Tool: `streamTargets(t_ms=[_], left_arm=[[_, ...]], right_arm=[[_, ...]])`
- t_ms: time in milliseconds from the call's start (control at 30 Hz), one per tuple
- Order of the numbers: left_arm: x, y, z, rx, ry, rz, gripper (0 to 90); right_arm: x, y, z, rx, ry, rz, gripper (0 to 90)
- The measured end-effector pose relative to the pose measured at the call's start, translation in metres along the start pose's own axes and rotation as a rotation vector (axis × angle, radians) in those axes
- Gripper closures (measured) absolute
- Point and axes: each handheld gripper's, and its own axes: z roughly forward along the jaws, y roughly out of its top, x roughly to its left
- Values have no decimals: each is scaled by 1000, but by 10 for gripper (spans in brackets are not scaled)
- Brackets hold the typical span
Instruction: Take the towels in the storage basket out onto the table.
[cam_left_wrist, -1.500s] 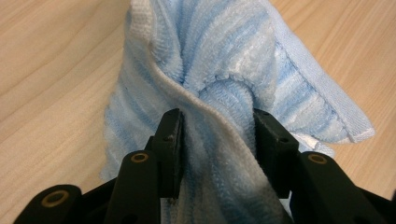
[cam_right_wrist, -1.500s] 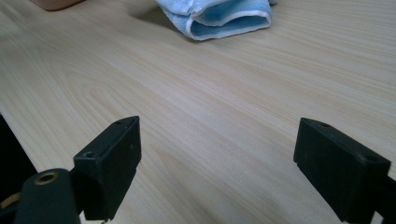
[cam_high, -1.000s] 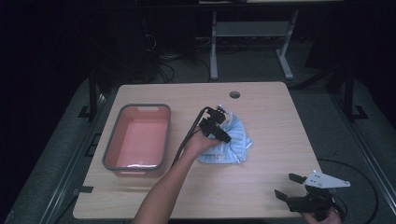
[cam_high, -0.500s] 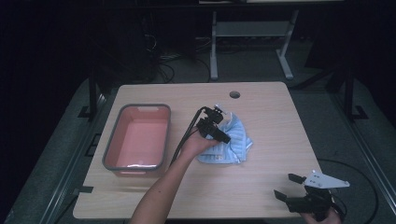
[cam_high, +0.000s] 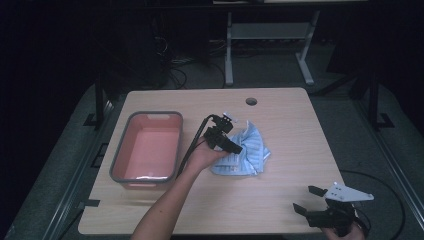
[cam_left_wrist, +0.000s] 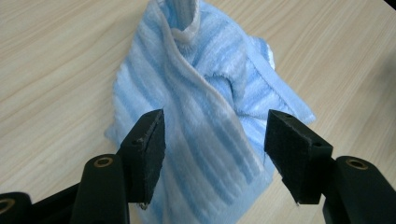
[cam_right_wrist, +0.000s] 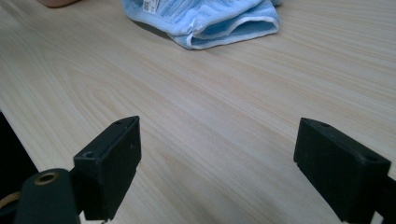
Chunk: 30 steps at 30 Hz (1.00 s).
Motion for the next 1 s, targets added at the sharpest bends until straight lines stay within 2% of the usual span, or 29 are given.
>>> streamTargets(t_ms=[167,400,433,767,1000], left_arm=[[3,-9,-8,-22,-4,-28,390],[3,-18,-15,-32,-9,-23,390],[3,-21,-18,-47,-16,-35,390],[1,-33,-30,-58,-25,-8,377],[1,-44,-35,-77,-28,-6,370]], right_arm=[[1,1,2,7,-1,-5,144],[0,0,3,14,-1,2,144],[-1,0,3,12,-4,0,144],[-2,-1,2,17,-14,0,144],[-1,-1,3,22,-15,-6,144]])
